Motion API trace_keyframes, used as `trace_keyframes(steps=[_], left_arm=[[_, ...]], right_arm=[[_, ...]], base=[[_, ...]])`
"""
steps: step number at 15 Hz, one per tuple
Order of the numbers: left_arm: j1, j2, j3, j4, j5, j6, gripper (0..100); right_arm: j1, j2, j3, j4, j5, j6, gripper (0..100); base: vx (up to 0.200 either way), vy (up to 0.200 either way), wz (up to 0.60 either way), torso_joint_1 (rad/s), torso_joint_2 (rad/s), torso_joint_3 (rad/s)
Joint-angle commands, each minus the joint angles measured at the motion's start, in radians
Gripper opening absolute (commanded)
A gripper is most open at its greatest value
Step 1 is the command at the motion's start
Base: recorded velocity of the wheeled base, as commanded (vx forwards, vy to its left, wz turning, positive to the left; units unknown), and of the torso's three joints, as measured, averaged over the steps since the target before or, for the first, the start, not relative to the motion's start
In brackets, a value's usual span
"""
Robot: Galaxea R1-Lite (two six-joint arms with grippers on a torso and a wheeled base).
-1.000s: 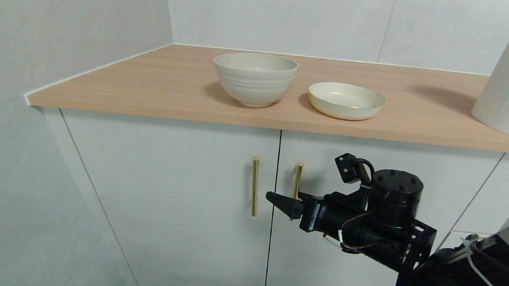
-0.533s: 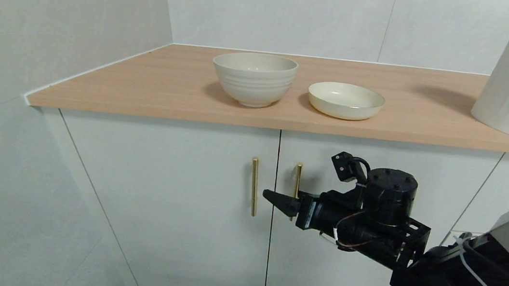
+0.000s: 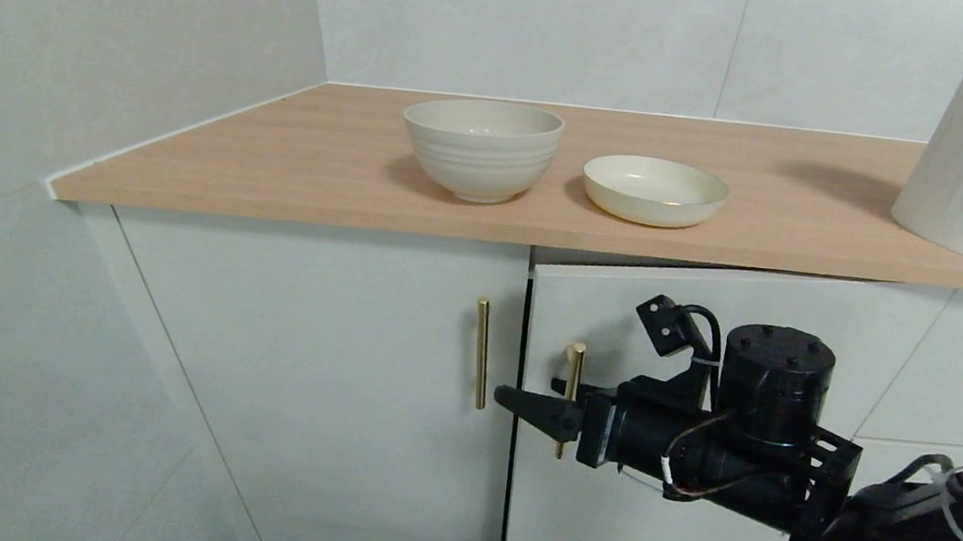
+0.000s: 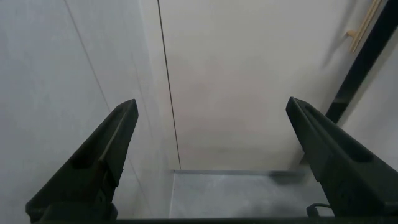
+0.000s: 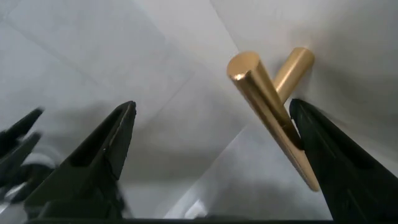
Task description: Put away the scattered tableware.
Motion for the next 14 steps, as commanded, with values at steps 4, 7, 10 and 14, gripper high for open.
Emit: trace_keyframes(steps=[4,7,10,14], left_arm=[[0.0,0.0,0.0,0.0,0.0,0.0,100],[0.0,0.0,0.0,0.0,0.0,-0.001,100],[0.0,0.0,0.0,0.0,0.0,-0.001,100],[0.0,0.0,0.0,-0.006,-0.001,0.005,100]], right_arm=[[-0.015,-0.19,0.02,0.246,0.161,0.0,100],[-0.042,-0.253,0.02,0.351,0.275,0.0,100],[-0.047,-0.25,0.021,0.354,0.298,0.0,100],[-0.045,-0.25,0.032,0.354,0.301,-0.002,100]], base=[[0.0,0.0,0.0,0.0,0.0,0.0],[0.0,0.0,0.0,0.0,0.0,0.0],[0.0,0.0,0.0,0.0,0.0,0.0],[0.0,0.0,0.0,0.0,0.0,0.0]])
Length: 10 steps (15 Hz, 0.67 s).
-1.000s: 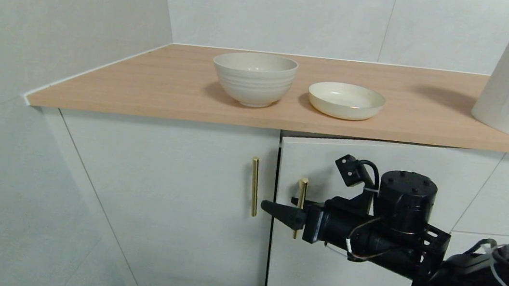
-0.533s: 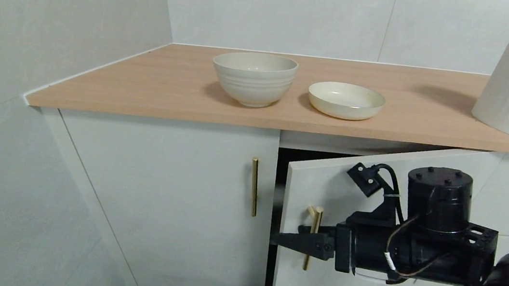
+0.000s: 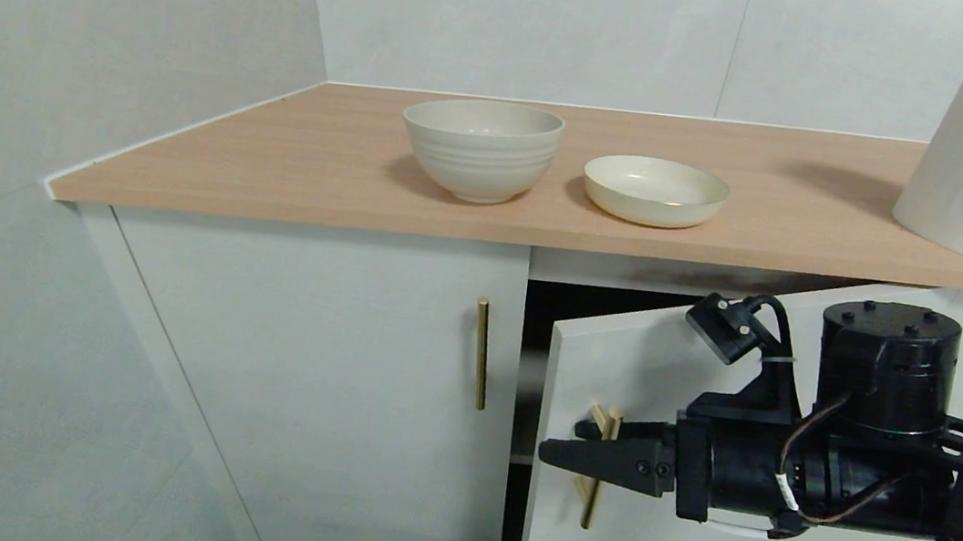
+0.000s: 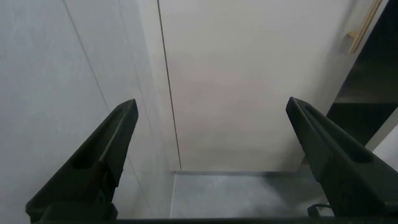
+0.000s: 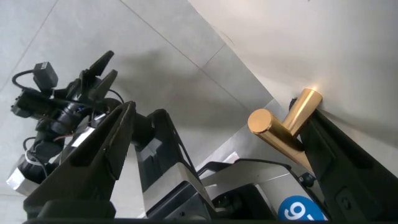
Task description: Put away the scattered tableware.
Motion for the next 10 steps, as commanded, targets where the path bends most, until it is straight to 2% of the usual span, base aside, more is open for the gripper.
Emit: trace_keyframes(steps=[1,2,4,5,6,7,8,10], left_arm=[[0.0,0.0,-0.012,0.002,-0.025,0.01,100],[0.0,0.002,-0.044,0.013,-0.095,0.021,100],[-0.002,0.04,-0.159,0.102,-0.269,0.016,100],[-0.002,0.102,-0.228,0.144,-0.326,0.01,100],[-0.002,0.192,-0.299,0.154,-0.378,0.001,100],[-0.002,0.252,-0.337,0.153,-0.403,-0.005,100],[-0.005,0.425,-0.441,0.153,-0.472,-0.019,100],[-0.008,0.639,-0.564,0.15,-0.512,-0.022,100]], right_arm=[[0.001,-0.006,0.006,0.002,-0.002,0.001,100],[0.001,-0.004,0.01,0.002,-0.002,0.001,100],[0.001,-0.007,0.015,0.0,-0.003,0.001,100],[0.001,-0.009,0.016,0.002,-0.003,0.001,100],[0.001,-0.012,0.023,-0.006,-0.003,0.001,100],[0.001,-0.012,0.023,-0.006,-0.005,0.001,100],[0.001,-0.012,0.024,-0.007,-0.005,0.001,100],[0.001,-0.014,0.024,-0.006,-0.005,0.001,100]], base=[[0.0,0.0,0.0,0.0,0.0,0.0],[0.0,0.0,0.0,0.0,0.0,0.0],[0.0,0.0,0.0,0.0,0.0,0.0],[0.0,0.0,0.0,0.0,0.0,0.0],[0.0,0.0,0.0,0.0,0.0,0.0],[0.0,0.0,0.0,0.0,0.0,0.0],[0.0,0.0,0.0,0.0,0.0,0.0],[0.0,0.0,0.0,0.0,0.0,0.0]])
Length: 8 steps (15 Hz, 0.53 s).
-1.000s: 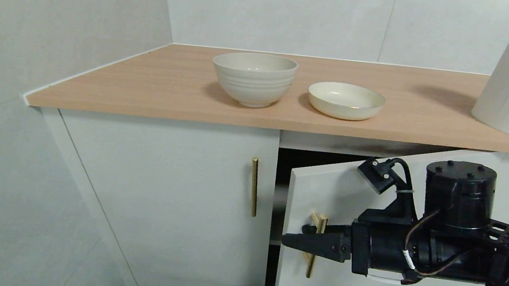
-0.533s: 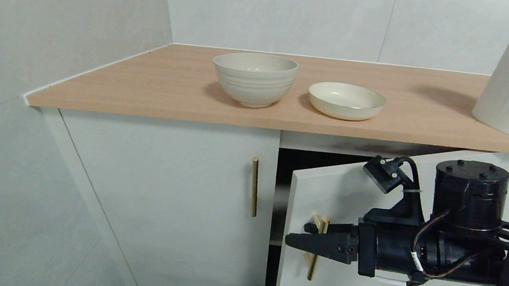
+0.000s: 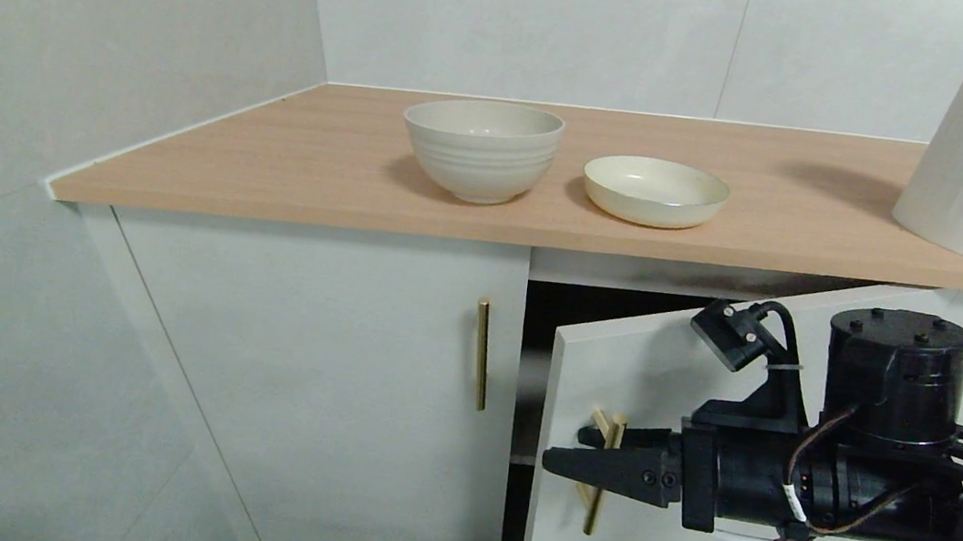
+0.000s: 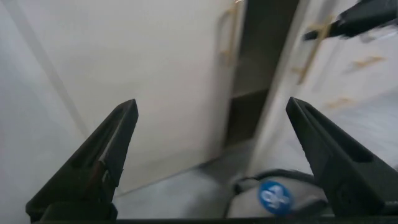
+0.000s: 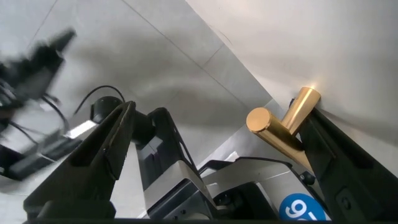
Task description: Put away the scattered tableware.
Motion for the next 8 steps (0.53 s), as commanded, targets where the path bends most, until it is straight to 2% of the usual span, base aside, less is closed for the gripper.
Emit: trace_keyframes(steps=[1,4,6,8], left_arm=[[-0.031,0.418,-0.226,0.006,-0.072,-0.012,100],[-0.176,0.681,-0.304,-0.018,-0.075,-0.015,100],[-0.253,0.831,-0.273,-0.126,-0.075,-0.017,100],[-0.288,0.981,-0.18,-0.307,-0.073,-0.015,100]], right_arm=[[0.0,-0.008,0.0,0.0,0.0,0.0,100],[0.0,-0.023,0.005,0.002,0.0,0.0,100],[0.0,-0.034,0.011,0.002,0.0,0.0,100],[0.0,-0.038,0.016,0.0,0.0,0.0,100]], base=[[0.0,0.0,0.0,0.0,0.0,0.0],[0.0,0.0,0.0,0.0,0.0,0.0],[0.0,0.0,0.0,0.0,0.0,0.0],[0.0,0.0,0.0,0.0,0.0,0.0]])
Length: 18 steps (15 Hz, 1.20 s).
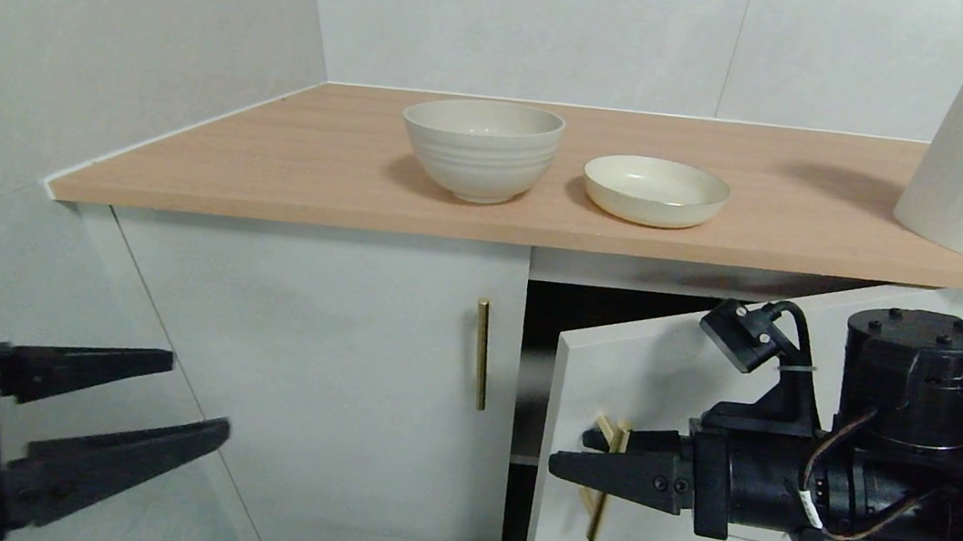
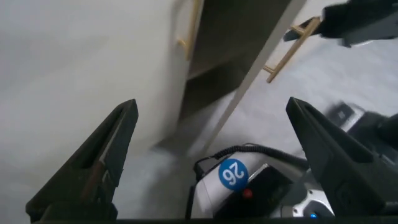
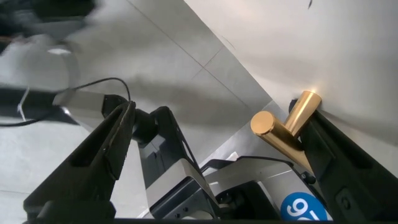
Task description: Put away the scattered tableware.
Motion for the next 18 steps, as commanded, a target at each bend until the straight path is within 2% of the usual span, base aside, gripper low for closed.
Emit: trace_keyframes(steps=[1,3,4,9,11,12,14,18], left_arm=[[-0.089,0.305,0.113,-0.213,-0.001,-0.001,100],[-0.121,0.408,0.175,-0.368,0.003,-0.003,100],[-0.139,0.428,0.188,-0.397,0.005,-0.005,100],[-0.225,0.385,0.183,-0.42,0.003,-0.136,100],[-0.244,0.386,0.183,-0.422,0.003,-0.146,100],[-0.247,0.389,0.183,-0.422,0.003,-0.146,0],[-0.253,0.409,0.169,-0.443,0.002,-0.144,0],[-0.267,0.48,0.154,-0.549,0.006,-0.141,0]], right_arm=[[0.0,-0.01,0.0,-0.004,0.0,-0.002,100],[0.0,-0.014,0.0,-0.004,0.0,-0.002,100],[0.0,-0.013,0.0,-0.004,0.0,-0.002,100],[0.0,-0.013,0.001,-0.004,0.0,-0.002,100],[0.0,-0.006,0.001,-0.004,0.0,-0.002,100],[0.0,-0.005,0.001,-0.004,0.0,-0.002,100],[0.0,-0.006,0.003,-0.004,0.001,-0.002,100],[0.0,-0.01,0.003,-0.004,0.0,-0.002,100]], base=[[0.0,0.0,0.0,0.0,0.0,0.0],[0.0,0.0,0.0,0.0,0.0,0.0],[0.0,0.0,0.0,0.0,0.0,0.0],[0.0,0.0,0.0,0.0,0.0,0.0],[0.0,0.0,0.0,0.0,0.0,0.0],[0.0,0.0,0.0,0.0,0.0,0.0],[0.0,0.0,0.0,0.0,0.0,0.0],[0.0,0.0,0.0,0.0,0.0,0.0]])
